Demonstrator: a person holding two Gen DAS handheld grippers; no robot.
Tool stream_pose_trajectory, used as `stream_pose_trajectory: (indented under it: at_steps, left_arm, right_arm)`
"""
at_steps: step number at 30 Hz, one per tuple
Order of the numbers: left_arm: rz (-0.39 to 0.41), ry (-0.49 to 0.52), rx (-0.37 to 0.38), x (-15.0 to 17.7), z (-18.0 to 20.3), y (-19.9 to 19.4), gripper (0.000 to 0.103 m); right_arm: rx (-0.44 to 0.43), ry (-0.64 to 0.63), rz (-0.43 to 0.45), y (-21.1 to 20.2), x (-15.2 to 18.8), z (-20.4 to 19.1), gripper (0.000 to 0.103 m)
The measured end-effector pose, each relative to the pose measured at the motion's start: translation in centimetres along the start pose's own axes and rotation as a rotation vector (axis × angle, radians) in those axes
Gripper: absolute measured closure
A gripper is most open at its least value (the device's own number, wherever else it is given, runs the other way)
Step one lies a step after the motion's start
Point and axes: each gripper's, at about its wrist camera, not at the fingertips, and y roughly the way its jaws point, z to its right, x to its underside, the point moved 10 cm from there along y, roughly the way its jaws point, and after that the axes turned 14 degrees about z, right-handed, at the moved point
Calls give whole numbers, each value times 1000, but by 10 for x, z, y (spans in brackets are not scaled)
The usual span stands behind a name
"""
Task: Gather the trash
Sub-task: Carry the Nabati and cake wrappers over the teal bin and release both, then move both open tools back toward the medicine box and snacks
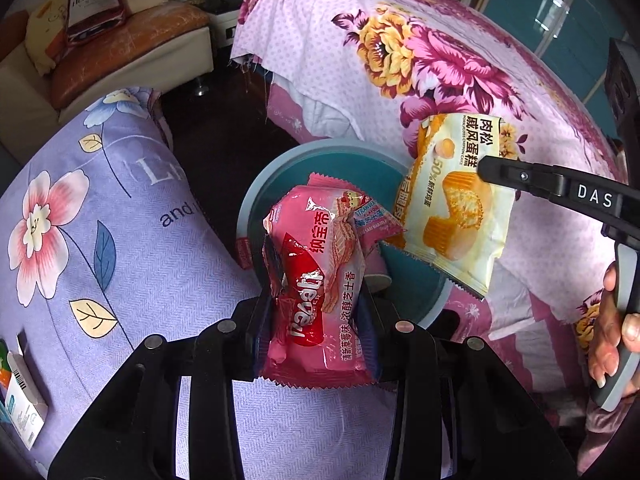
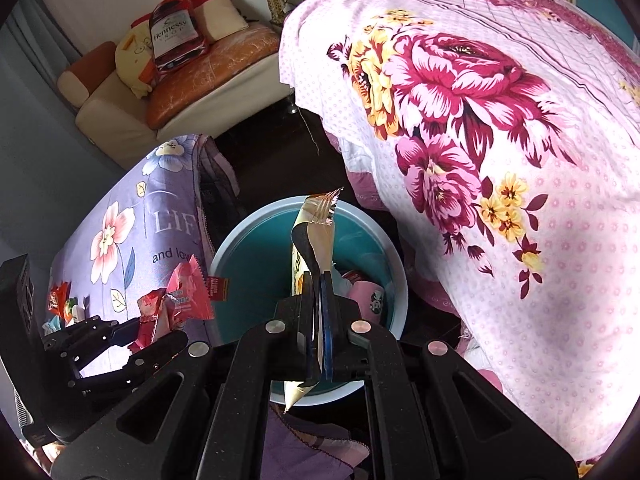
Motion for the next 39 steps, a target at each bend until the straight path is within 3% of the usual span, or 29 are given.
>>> stream_pose_trajectory:
  at_steps: [7,18,29,33,35,39]
  left_arm:
    - [-16,2,9,-2,5,11,61]
    - [12,-7,-27,-4,-5,6,15]
    - [15,-56,-37,6,-32,-10,12]
    - [20,-68,-44,9,-44,-17,11]
    - [25,-83,-46,10,-51,-22,11]
    - [33,-112,-57,15,-67,-32,9]
  right_arm:
    - [16,-7,-7,5,1,4,99]
    - [29,-25,-17,9,-1,-1,99]
    - [37,-57,-52,19,6,-14,99]
    - [29,-53,-77,23,13,-19,88]
    - [40,-51,-77,22,13,-21,45]
    - [40,-74,-69,17,12,-33,34]
